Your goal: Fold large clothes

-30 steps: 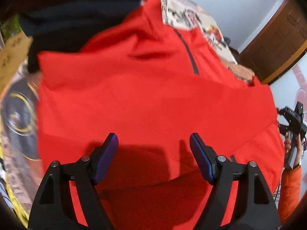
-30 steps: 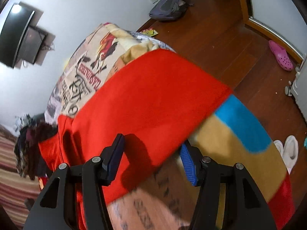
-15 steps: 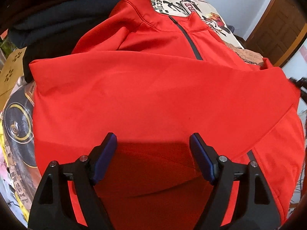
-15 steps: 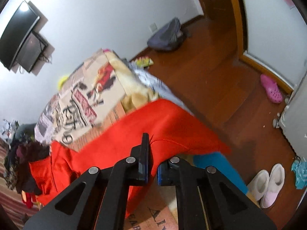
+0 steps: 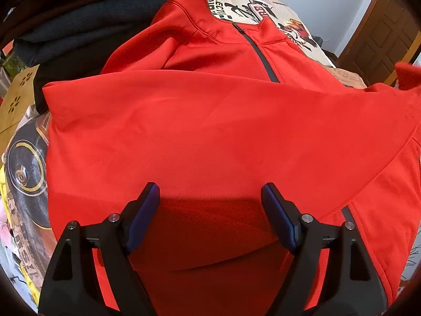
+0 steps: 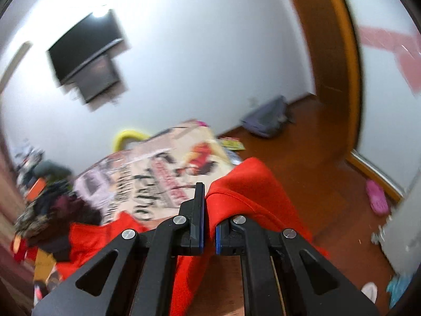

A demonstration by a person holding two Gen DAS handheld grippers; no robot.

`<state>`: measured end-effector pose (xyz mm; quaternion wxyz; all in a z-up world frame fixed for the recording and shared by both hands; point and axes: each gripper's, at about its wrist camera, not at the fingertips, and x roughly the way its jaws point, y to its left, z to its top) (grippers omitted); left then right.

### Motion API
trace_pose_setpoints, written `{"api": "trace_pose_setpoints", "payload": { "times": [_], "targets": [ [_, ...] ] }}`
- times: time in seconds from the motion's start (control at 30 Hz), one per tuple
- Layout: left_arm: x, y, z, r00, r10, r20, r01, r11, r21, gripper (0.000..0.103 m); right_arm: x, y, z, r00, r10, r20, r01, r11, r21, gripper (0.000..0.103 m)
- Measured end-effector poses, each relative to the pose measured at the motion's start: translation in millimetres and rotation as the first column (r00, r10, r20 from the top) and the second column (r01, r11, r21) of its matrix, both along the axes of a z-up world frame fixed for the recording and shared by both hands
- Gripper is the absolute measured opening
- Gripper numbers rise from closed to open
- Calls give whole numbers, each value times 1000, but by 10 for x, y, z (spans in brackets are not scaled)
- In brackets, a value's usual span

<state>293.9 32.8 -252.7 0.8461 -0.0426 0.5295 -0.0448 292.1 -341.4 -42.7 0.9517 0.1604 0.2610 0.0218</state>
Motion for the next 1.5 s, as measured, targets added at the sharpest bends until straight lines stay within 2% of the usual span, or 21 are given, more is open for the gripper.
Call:
{"api": "trace_pose_setpoints", "payload": {
  "times": [0.13, 0.3, 0.5, 0.57, 0.67, 0.77, 0.83, 0.87, 0.93, 1.1, 1.2, 1.37, 1.5],
  "targets": [
    [-63, 52, 50, 1000, 12, 9, -12, 1000, -6, 80, 6, 462, 67, 990, 138, -22, -139, 988, -59, 5],
    [-206, 109, 191, 999, 10, 52, -10, 1000, 2, 80, 89, 967, -306, 949, 269, -165, -287, 953, -95, 5],
    [-425, 115, 372, 994, -31, 107, 25, 998, 61, 80, 10, 1383, -1141, 822, 374, -430, -436, 898, -53, 6],
    [-474, 98, 412, 992, -48, 119, 38, 996, 85, 80, -82, 1445, -1299, 782, 377, -497, -464, 884, -58, 8],
    [-534, 41, 460, 988, -73, 137, 56, 991, 120, 80, -175, 1471, -1352, 753, 363, -549, -493, 864, -105, 10],
    [-560, -22, 503, 984, -92, 150, 74, 990, 124, 80, -253, 1407, -1226, 755, 385, -531, -510, 854, -104, 15],
    [-563, -57, 535, 983, -100, 154, 82, 990, 114, 80, -285, 1320, -1127, 766, 388, -512, -499, 861, -95, 23],
    [-553, -76, 551, 982, -103, 157, 86, 990, 107, 80, -293, 1265, -1055, 776, 388, -497, -490, 867, -87, 26],
    [-539, -120, 588, 980, -105, 166, 89, 991, 103, 80, -301, 1152, -930, 802, 382, -460, -462, 884, -72, 39],
    [-502, -200, 704, 976, -101, 195, 85, 992, 88, 80, -285, 722, -706, 869, 316, -381, -343, 939, -4, 48],
    [-471, -221, 748, 973, -100, 207, 84, 993, 85, 80, -216, 441, -755, 888, 262, -378, -257, 964, 64, 51],
    [-433, -266, 755, 974, -97, 207, 84, 994, 71, 80, -80, -1, -1093, 883, 163, -440, -88, 978, 187, 51],
    [-415, -308, 705, 976, -103, 190, 90, 993, 77, 80, 38, -239, -1495, 845, 148, -514, 25, 949, 315, 51]
  ]
}}
